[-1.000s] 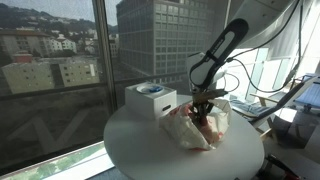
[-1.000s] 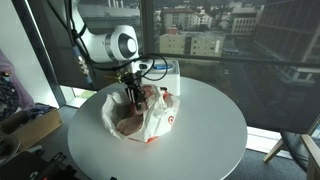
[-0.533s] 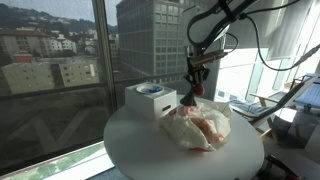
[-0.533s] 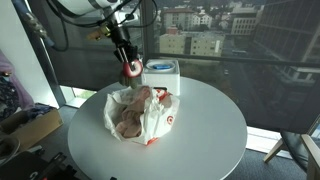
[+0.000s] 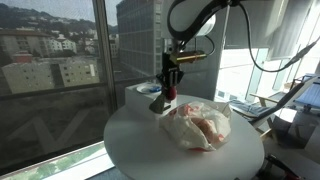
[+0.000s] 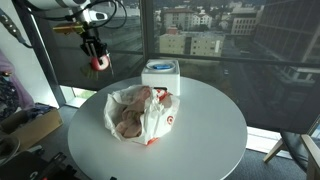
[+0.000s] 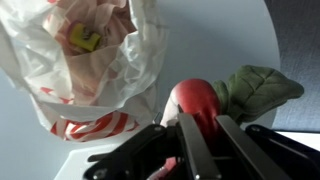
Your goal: Remove the items from the plastic bag and put them on the table
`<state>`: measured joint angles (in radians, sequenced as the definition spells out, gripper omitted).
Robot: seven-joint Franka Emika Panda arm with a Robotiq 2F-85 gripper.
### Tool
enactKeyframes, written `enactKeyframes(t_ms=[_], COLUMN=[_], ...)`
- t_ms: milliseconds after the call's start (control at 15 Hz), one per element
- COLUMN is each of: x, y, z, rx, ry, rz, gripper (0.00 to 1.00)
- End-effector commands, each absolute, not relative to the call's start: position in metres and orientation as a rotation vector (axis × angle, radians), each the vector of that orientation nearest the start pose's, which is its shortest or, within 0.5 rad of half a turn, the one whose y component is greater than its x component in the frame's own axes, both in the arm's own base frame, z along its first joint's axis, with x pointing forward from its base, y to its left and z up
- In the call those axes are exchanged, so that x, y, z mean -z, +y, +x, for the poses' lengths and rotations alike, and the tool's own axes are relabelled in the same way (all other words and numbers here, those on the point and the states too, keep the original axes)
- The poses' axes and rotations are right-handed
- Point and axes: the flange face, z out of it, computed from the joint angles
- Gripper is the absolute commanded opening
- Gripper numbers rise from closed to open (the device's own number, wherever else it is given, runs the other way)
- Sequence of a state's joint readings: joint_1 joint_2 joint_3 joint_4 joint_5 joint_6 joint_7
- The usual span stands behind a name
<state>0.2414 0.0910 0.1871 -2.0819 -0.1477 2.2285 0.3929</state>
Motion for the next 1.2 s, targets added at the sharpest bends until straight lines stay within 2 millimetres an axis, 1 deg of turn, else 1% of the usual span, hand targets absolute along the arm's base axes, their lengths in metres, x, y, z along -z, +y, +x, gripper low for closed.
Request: enactKeyframes(t_ms=[0, 133, 200, 267, 333, 400, 467, 533, 600, 667, 800, 867, 933, 1067, 1133], x=[-0.328, -0.298, -0.285, -0.275, -0.266, -0.261, -0.26, -0.263, -0.267, -0.276, -0.29, -0.296, -0.298, -0.296, -0.29], y=[0.264, 0.28, 0.285, 0.287, 0.288, 0.285, 0.281, 0.273, 0.262, 0.247, 0.212, 0.19, 0.17, 0.131, 0.113], z=[0.516, 0.512, 0.51, 0.511, 0.511, 0.514, 0.515, 0.52, 0.524, 0.531, 0.544, 0.549, 0.551, 0.553, 0.55], rx=[0.101, 0.076, 0.063, 0.045, 0.031, 0.02, 0.004, -0.005, 0.008, 0.018, 0.061, 0.068, 0.061, 0.033, -0.013], ry=[-0.311, -0.355, -0.374, -0.383, -0.399, -0.388, -0.38, -0.355, -0.319, -0.271, -0.151, -0.072, 0.007, 0.156, 0.225], rz=[-3.107, -3.064, -3.06, -3.058, -3.052, -3.076, -3.087, -3.113, -3.133, -3.145, -3.164, -3.177, -3.188, -3.211, -3.225], gripper=[0.04, 0.04, 0.22, 0.43, 0.5, 0.56, 0.64, 0.73, 0.8, 0.88, 1.0, 1.0, 1.0, 1.0, 1.0])
